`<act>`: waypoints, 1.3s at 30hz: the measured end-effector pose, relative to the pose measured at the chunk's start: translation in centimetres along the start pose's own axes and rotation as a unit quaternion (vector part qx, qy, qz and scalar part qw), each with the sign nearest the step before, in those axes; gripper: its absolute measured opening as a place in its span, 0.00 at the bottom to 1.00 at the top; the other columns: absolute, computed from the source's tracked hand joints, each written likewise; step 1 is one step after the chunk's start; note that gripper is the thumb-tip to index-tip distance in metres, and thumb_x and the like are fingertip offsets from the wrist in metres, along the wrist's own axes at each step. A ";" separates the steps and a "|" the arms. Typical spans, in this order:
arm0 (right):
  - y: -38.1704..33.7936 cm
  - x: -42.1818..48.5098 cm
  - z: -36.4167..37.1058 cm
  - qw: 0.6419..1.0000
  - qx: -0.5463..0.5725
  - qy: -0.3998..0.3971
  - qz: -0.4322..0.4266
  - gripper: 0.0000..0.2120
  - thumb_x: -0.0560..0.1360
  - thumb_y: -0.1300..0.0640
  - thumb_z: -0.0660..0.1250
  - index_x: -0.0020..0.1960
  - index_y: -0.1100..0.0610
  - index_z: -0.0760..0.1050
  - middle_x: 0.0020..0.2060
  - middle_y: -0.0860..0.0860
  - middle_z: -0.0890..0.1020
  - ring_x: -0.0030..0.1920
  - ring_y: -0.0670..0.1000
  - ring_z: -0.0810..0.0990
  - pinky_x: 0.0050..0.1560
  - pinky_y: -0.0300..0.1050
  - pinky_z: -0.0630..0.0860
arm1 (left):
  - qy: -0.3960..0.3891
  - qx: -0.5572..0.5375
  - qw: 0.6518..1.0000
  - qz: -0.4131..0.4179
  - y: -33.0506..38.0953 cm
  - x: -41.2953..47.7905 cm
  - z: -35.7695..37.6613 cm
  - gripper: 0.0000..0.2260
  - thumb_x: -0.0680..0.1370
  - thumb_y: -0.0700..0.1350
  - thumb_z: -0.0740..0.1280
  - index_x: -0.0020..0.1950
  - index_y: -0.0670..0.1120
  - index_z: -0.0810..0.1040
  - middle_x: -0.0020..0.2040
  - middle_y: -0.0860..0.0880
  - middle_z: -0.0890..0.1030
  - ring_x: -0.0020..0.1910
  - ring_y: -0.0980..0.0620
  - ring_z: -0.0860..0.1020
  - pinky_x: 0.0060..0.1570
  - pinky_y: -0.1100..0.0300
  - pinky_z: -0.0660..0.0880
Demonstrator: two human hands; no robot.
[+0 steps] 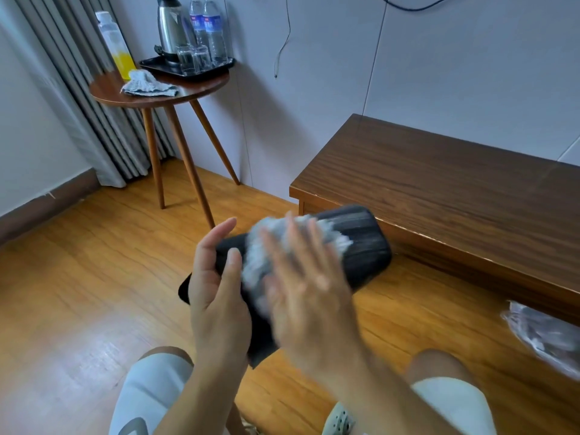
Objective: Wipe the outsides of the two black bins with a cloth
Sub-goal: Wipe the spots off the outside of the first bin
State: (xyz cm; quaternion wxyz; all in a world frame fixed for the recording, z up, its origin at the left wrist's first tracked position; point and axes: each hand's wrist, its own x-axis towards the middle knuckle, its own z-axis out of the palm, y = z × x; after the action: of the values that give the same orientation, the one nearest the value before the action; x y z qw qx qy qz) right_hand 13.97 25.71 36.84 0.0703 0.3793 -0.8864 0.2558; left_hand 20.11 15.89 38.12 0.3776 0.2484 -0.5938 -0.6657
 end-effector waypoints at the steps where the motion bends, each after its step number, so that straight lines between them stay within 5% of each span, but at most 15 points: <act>1: -1.4 -1.0 0.5 0.999 0.006 -0.010 -0.031 0.27 0.84 0.43 0.44 0.83 0.43 0.49 0.83 0.50 0.50 0.83 0.54 0.42 0.81 0.58 0.45 | -0.006 -0.031 0.999 -0.013 -0.2 0.0 0.0 0.16 0.85 0.40 0.60 0.60 0.60 0.80 0.47 0.58 0.82 0.49 0.54 0.81 0.49 0.60 0.79; 5: 0.3 -0.2 0.3 0.999 -0.025 0.002 -0.028 0.27 0.84 0.42 0.43 0.83 0.42 0.50 0.83 0.50 0.51 0.83 0.53 0.45 0.81 0.58 0.48 | 0.009 -0.027 1.000 -0.011 -0.5 -0.3 -0.8 0.17 0.86 0.39 0.59 0.60 0.59 0.81 0.47 0.58 0.82 0.48 0.54 0.80 0.49 0.58 0.78; 10: 6.5 4.2 -1.5 0.986 0.015 0.002 0.165 0.30 0.82 0.40 0.36 0.82 0.43 0.50 0.83 0.49 0.51 0.83 0.53 0.44 0.81 0.55 0.44 | 0.003 0.078 0.995 0.054 0.1 -0.5 -1.1 0.18 0.85 0.40 0.59 0.65 0.61 0.77 0.48 0.65 0.78 0.50 0.61 0.76 0.55 0.57 0.71; 15: -1.4 0.0 0.1 1.000 0.014 0.015 -0.017 0.26 0.84 0.45 0.46 0.82 0.46 0.58 0.82 0.48 0.58 0.83 0.52 0.46 0.81 0.56 0.48 | -0.015 -0.011 1.000 0.011 -0.2 0.1 0.0 0.19 0.85 0.38 0.60 0.61 0.61 0.81 0.48 0.58 0.82 0.50 0.54 0.80 0.53 0.58 0.77; 18: -1.4 -0.6 0.1 0.998 -0.015 0.013 -0.051 0.25 0.85 0.45 0.47 0.82 0.44 0.56 0.82 0.46 0.56 0.83 0.51 0.46 0.81 0.55 0.46 | -0.009 -0.060 0.998 -0.034 -0.1 -0.2 0.0 0.18 0.85 0.39 0.60 0.59 0.61 0.82 0.47 0.57 0.83 0.48 0.54 0.82 0.48 0.59 0.80; 21: 3.7 1.6 -0.8 0.998 -0.036 0.023 0.045 0.27 0.84 0.44 0.40 0.81 0.45 0.56 0.82 0.49 0.58 0.82 0.52 0.51 0.81 0.58 0.49 | -0.004 0.028 1.000 -0.006 -0.2 -0.4 -0.7 0.18 0.86 0.42 0.59 0.64 0.64 0.79 0.54 0.57 0.81 0.57 0.51 0.79 0.66 0.43 0.74; 25: 8.2 3.4 -1.7 0.978 0.031 0.015 0.206 0.26 0.85 0.44 0.40 0.81 0.45 0.58 0.82 0.46 0.58 0.82 0.50 0.50 0.81 0.54 0.51 | -0.018 0.080 0.996 0.022 0.1 -0.7 -1.3 0.18 0.86 0.44 0.59 0.68 0.66 0.75 0.61 0.61 0.78 0.64 0.55 0.75 0.71 0.41 0.69; 28: 3.3 1.4 -0.8 0.994 0.020 0.048 0.095 0.27 0.84 0.44 0.41 0.81 0.46 0.59 0.81 0.49 0.60 0.82 0.53 0.50 0.81 0.60 0.52 | -0.025 0.063 0.998 0.020 0.5 -0.5 -0.4 0.18 0.85 0.43 0.61 0.67 0.64 0.77 0.57 0.59 0.81 0.60 0.53 0.79 0.67 0.46 0.73; 32: -2.1 -2.4 0.5 0.998 -0.015 0.027 -0.060 0.26 0.85 0.46 0.46 0.82 0.46 0.57 0.83 0.49 0.56 0.83 0.54 0.47 0.80 0.59 0.53 | -0.010 -0.079 0.995 -0.055 0.9 -0.3 0.2 0.17 0.85 0.36 0.59 0.65 0.54 0.79 0.44 0.56 0.84 0.45 0.56 0.84 0.44 0.63 0.81; 34: -0.9 -2.3 0.4 0.997 -0.030 0.036 -0.067 0.26 0.85 0.44 0.44 0.82 0.45 0.55 0.83 0.48 0.55 0.83 0.53 0.47 0.81 0.57 0.50 | 0.006 -0.083 0.994 -0.070 1.0 -0.3 -0.1 0.18 0.85 0.38 0.59 0.65 0.57 0.80 0.43 0.57 0.83 0.47 0.53 0.83 0.49 0.57 0.82; 36: 2.1 -1.2 0.0 0.998 -0.031 0.056 -0.017 0.27 0.85 0.42 0.39 0.83 0.44 0.52 0.83 0.48 0.54 0.83 0.52 0.47 0.81 0.57 0.47 | 0.033 -0.011 0.998 -0.054 1.0 -0.3 -0.7 0.19 0.85 0.42 0.60 0.63 0.66 0.79 0.44 0.62 0.80 0.51 0.54 0.79 0.58 0.50 0.78; 39: 7.4 0.9 -0.9 0.991 -0.006 0.064 0.116 0.28 0.84 0.40 0.35 0.83 0.41 0.48 0.83 0.47 0.49 0.83 0.51 0.44 0.81 0.62 0.50 | 0.039 0.052 0.997 -0.034 1.2 -0.4 -1.1 0.19 0.85 0.45 0.60 0.63 0.72 0.76 0.49 0.68 0.78 0.49 0.66 0.75 0.57 0.56 0.72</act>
State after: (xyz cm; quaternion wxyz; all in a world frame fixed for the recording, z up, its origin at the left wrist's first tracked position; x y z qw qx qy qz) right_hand 8.08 29.89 34.91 0.0987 0.2564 -0.9198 0.2803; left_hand 21.49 15.51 39.08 0.3645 0.3132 -0.6036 -0.6362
